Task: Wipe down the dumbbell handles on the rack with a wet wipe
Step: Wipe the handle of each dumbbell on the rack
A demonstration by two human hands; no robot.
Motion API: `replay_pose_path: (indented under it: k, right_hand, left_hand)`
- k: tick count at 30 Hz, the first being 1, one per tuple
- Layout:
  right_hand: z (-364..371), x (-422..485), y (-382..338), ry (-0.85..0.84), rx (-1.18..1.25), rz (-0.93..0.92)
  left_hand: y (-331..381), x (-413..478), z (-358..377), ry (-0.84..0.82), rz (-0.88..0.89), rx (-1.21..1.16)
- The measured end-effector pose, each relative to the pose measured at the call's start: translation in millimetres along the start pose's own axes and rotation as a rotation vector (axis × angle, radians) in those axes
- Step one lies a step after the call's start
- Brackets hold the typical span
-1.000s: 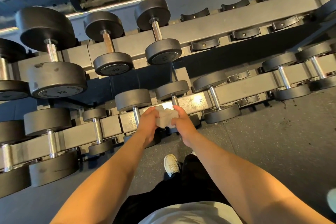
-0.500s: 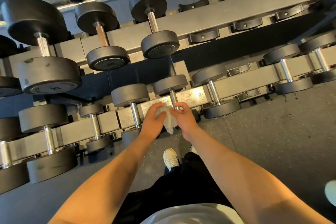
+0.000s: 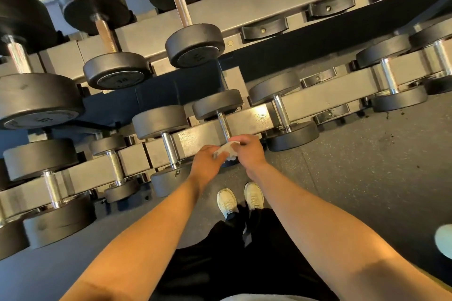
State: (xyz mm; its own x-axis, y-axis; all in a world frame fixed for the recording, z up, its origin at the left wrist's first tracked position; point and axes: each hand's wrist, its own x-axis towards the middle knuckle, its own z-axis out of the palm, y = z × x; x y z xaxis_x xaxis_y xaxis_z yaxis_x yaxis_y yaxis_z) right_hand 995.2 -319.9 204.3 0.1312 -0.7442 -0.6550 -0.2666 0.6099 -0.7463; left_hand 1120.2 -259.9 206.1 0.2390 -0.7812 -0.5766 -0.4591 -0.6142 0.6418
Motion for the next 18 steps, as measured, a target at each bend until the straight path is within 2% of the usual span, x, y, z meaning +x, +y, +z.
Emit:
replay_pose_path:
  k: [2, 10, 13, 18]
  right_hand:
    - [-2, 12, 3, 0.008, -0.024, 0.006]
    - [11, 59, 16, -0.004, -0.157, -0.018]
    - [21, 73, 23, 0.018, -0.153, -0.012]
    - [29, 91, 29, 0.055, 0.034, 0.098]
  left_hand:
    - [2, 10, 3, 0.007, -0.056, -0.096]
    - [-21, 68, 25, 0.251, -0.256, -0.286]
    - [-23, 82, 32, 0.343, -0.248, -0.362]
    - [-18, 91, 43, 0.262, -0.161, -0.524]
